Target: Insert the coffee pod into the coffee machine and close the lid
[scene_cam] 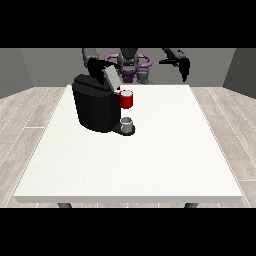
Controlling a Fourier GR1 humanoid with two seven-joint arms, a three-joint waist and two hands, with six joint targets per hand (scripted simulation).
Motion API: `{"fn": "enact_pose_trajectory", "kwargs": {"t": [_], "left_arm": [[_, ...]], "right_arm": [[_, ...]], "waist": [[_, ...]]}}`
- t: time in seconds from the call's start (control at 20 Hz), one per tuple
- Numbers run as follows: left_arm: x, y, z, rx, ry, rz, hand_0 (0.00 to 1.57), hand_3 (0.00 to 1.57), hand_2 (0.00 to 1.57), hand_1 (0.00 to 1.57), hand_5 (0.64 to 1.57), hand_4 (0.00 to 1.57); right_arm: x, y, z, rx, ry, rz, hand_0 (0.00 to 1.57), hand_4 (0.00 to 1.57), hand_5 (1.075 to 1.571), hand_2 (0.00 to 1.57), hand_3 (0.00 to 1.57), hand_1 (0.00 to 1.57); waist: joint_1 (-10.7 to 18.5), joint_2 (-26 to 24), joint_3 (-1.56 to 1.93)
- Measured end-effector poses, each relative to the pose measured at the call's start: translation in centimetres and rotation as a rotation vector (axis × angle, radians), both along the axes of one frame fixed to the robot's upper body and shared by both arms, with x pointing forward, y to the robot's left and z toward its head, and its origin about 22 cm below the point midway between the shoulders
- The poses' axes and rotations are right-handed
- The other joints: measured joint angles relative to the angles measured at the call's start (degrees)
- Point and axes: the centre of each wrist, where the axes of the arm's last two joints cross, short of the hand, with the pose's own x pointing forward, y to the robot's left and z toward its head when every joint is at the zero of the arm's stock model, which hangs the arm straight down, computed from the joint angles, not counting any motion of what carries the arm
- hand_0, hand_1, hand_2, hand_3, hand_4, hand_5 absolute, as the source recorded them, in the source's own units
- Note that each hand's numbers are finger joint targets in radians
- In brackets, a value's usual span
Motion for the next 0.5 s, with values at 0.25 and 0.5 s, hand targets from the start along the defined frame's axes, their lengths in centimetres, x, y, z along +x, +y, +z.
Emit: {"fn": "enact_pose_trajectory", "kwargs": {"t": [0.25,0.5], "left_arm": [[0.3,0.4,0.5,-0.009,0.004,-0.007,0.00,0.00,0.00,0.00,1.571,0.14],[0.1,1.7,-0.1,0.005,0.004,0.020,0.00,0.00,0.00,0.00,1.571,0.16]], "right_arm": [[0.7,0.9,0.8,0.001,-0.018,0.002,0.00,0.00,1.571,0.00,0.00,0.00],[1.1,1.9,0.9,-0.018,0.008,0.024,0.00,0.15,1.571,0.00,0.00,0.00]], "waist": [[0.8,0.2,0.04],[0.3,0.6,0.19]]}}
